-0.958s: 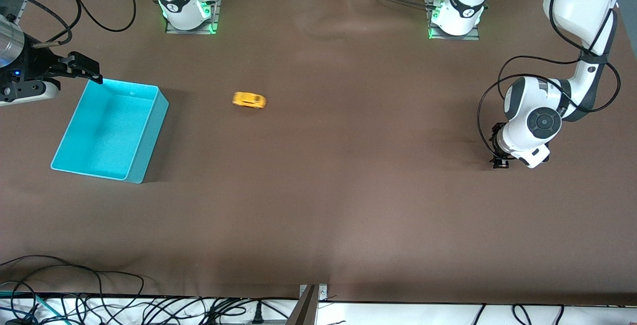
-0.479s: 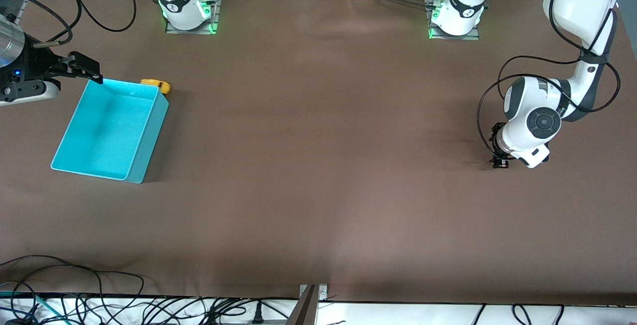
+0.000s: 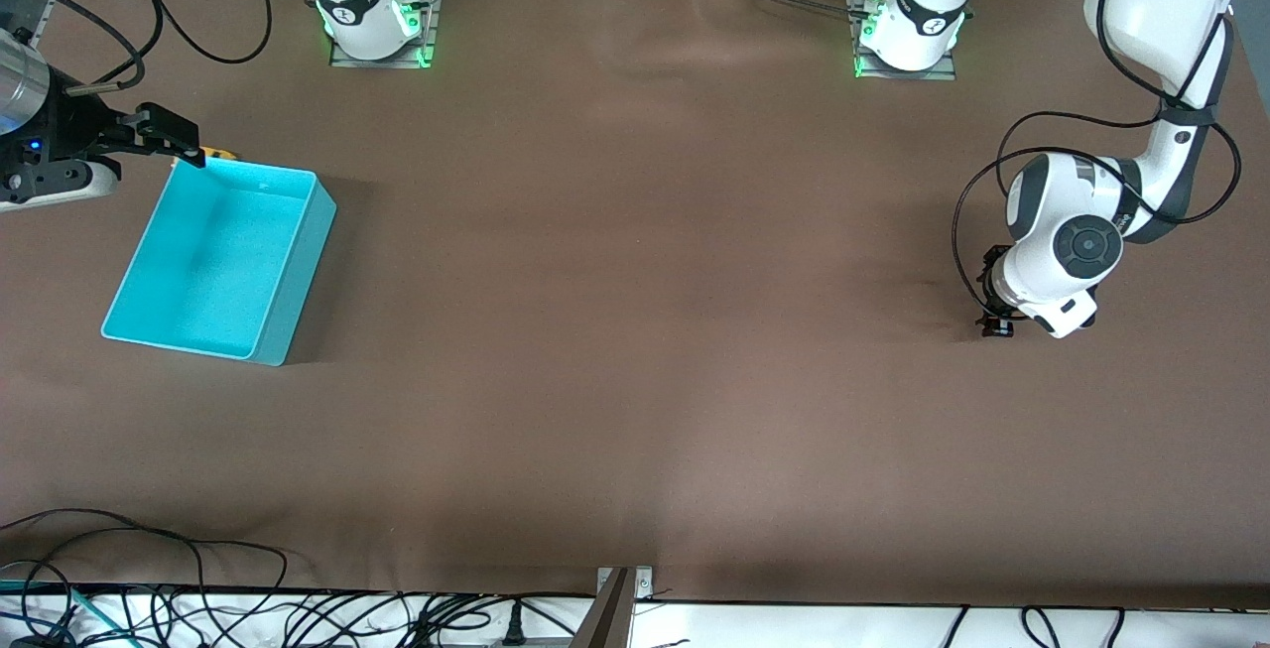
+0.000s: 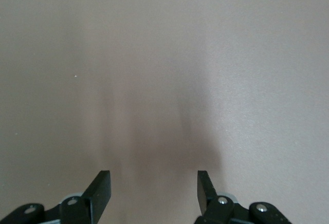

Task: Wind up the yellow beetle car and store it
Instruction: 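Raise the left gripper away while the right gripper reaches toward the car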

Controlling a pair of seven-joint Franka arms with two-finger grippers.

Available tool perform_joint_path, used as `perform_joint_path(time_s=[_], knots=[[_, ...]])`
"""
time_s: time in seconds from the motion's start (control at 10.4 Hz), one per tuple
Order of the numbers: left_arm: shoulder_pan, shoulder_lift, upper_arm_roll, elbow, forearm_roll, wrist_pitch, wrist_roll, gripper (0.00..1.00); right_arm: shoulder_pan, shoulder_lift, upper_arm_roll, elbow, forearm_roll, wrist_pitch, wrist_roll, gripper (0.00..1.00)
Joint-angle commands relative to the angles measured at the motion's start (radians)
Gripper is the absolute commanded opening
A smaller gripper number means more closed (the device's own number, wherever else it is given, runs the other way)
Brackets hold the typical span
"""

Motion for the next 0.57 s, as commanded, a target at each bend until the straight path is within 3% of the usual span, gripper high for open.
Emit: perform_joint_path(time_s=[0.0,0.48], knots=[[0.005,-0.029,-0.002,0.088,-0.098,-0.159,0.144,0.76,0.007,0.007,0.0,0.012,-0.015,-0.009,0.005,1.0],[0.005,-0.049,-0.001,0.248,-0.198,-0.399,0.385,0.79,0.055,0.007,0.002,0.012,-0.013,-0.017,0.007,1.0]])
